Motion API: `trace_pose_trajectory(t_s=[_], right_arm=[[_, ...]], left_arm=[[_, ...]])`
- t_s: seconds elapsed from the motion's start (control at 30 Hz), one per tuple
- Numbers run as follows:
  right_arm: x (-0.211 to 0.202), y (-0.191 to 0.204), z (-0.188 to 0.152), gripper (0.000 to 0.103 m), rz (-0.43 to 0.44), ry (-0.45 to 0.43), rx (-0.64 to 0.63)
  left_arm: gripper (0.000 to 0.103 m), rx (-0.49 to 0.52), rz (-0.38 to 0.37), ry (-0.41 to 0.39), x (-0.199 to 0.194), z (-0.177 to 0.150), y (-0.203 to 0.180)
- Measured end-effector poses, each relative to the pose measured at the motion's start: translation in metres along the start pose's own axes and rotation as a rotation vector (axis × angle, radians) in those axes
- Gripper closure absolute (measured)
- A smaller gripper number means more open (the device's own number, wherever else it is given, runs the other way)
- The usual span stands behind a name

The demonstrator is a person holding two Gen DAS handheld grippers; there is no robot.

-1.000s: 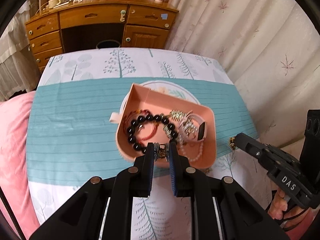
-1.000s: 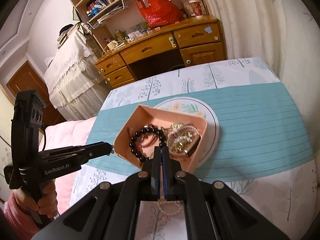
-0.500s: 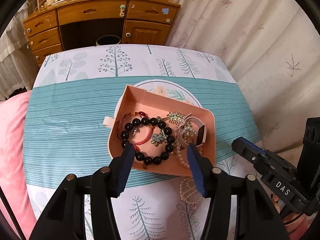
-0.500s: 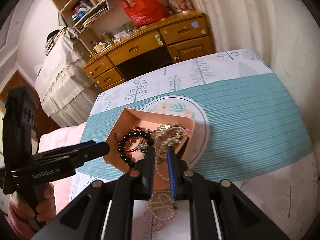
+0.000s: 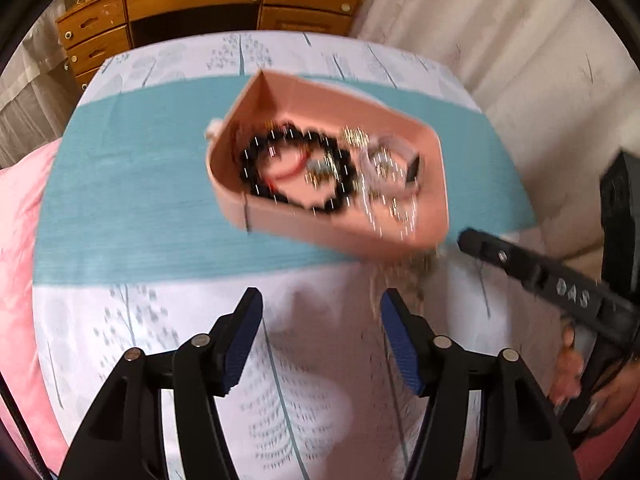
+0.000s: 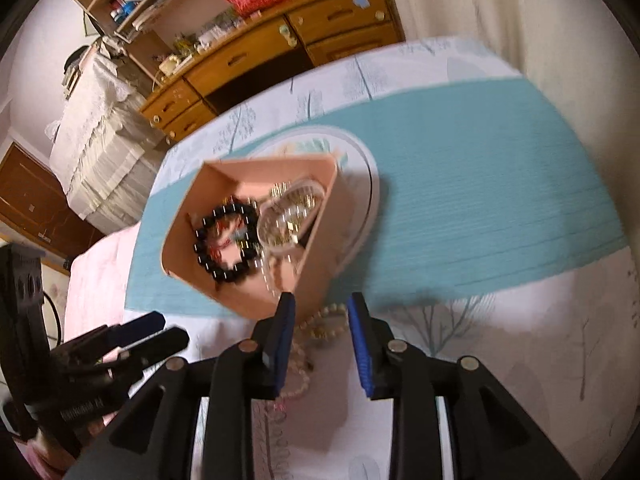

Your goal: Organize jewelry

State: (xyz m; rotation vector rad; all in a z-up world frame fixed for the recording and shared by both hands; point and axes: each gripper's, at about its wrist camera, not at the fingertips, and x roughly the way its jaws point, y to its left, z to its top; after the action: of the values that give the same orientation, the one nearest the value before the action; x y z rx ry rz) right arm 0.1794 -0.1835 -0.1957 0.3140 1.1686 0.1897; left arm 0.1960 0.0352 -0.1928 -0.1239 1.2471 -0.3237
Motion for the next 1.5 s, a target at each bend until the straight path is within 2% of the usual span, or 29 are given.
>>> trace_pose_trajectory(t_s=[0.17,0.4,0.53,0.7,0.8,0.87,1.0,1.1,1.17,1.33,1.5], right_arm=[[0.01,0.0,-0.01,0.075,0.007,0.059,-0.052],[0.014,0.004,-0.02,0.075,0.021,0.088,-0.217],[0.013,0.01,-0.026,0.075,0.015,0.066,-0.37],[0.012,0.018,-0.034,0.075,0.033,0.017,-0.545],[0.011,0.02,-0.038,0.075,0.061,-0.014,-0.603],[0.011,0.02,-0.04,0.075,0.063,-0.037,-0.629],[0.019,0.019,-0.039,0.075,0.056,-0.014,-0.637],[0.023,0.016,-0.037,0.075,0.06,-0.013,-0.622],[0.025,0.016,-0.036,0.075,0.068,-0.014,-0.615],[0.027,0.019,-0.036,0.074,0.069,-0.022,-0.62],[0.029,0.027,-0.039,0.074,0.014,-0.036,-0.647]], left_arm=[[0.04,0.032,-0.02,-0.003,0.004,-0.028,-0.015],[0.04,0.126,0.019,-0.05,0.011,-0.058,-0.046],[0.041,0.172,0.038,-0.101,0.012,-0.069,-0.061],[0.041,0.198,0.062,-0.124,0.023,-0.078,-0.077],[0.046,0.201,0.079,-0.122,0.031,-0.079,-0.084],[0.056,0.199,0.089,-0.117,0.036,-0.08,-0.086],[0.064,0.208,0.12,-0.132,0.038,-0.082,-0.09],[0.076,0.218,0.154,-0.14,0.038,-0.082,-0.091],[0.086,0.217,0.15,-0.138,0.037,-0.081,-0.09],[0.09,0.23,0.152,-0.139,0.036,-0.079,-0.089],[0.097,0.229,0.14,-0.139,0.036,-0.078,-0.088]])
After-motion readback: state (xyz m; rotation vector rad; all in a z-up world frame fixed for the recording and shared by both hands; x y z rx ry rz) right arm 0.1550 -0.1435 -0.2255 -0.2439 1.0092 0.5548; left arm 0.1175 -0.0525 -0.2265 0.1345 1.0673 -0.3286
